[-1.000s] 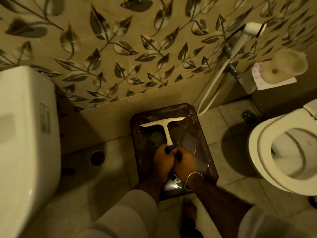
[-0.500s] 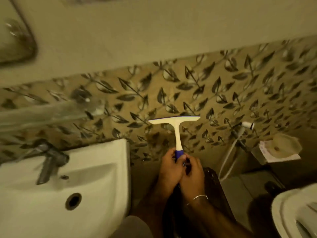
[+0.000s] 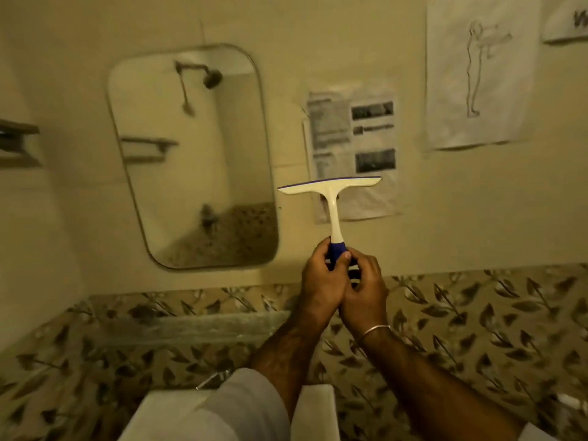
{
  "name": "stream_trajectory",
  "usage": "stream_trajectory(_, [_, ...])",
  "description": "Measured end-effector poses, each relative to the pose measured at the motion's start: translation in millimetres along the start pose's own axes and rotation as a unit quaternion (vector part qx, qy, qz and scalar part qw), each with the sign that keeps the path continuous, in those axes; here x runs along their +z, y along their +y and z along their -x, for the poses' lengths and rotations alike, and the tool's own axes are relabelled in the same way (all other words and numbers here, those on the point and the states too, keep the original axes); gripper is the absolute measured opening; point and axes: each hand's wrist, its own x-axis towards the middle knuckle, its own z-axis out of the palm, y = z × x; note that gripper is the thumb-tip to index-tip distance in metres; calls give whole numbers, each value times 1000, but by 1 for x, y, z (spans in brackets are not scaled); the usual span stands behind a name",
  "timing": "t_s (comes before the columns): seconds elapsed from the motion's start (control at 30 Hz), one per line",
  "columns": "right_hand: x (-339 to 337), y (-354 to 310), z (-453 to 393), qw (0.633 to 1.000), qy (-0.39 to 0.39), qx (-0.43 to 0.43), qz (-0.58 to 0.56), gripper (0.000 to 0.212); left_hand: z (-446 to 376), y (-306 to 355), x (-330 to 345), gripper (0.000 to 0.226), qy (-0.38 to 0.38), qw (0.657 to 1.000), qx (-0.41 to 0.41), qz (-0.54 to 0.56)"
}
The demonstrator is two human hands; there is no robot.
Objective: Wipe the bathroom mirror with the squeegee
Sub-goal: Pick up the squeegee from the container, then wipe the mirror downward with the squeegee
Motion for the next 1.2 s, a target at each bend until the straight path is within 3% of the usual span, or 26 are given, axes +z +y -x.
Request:
stream_trajectory(0.3, [85, -82, -51, 996, -45, -71, -40, 28, -53, 78, -82, 42, 69, 994, 80, -37])
stream_trajectory(0.67, [130, -84, -94, 987, -100, -64, -108, 27, -103, 86, -104, 29, 127, 985, 87, -76])
stream_trajectory(0.8, [138, -80, -111, 974, -174, -106, -101, 33, -122, 81, -115, 35, 163, 976, 93, -106])
stream_trajectory(0.87, [139, -77, -125, 969, -172, -169, -58, 35, -132, 80, -122, 35, 179, 970, 114, -121])
stream_trajectory(0.97, [144, -69, -160, 960, -74, -251, 95, 45, -150, 79, -137, 35, 194, 961, 153, -122])
stream_trajectory(1.07, [154, -65, -203, 911, -41, -310, 268, 62, -163, 75, -153, 37, 199, 957, 175, -122])
stream_trajectory(1.2, [171, -52, -251, 841, -34, -365, 398, 69, -176, 69, -173, 39, 205, 944, 206, -155])
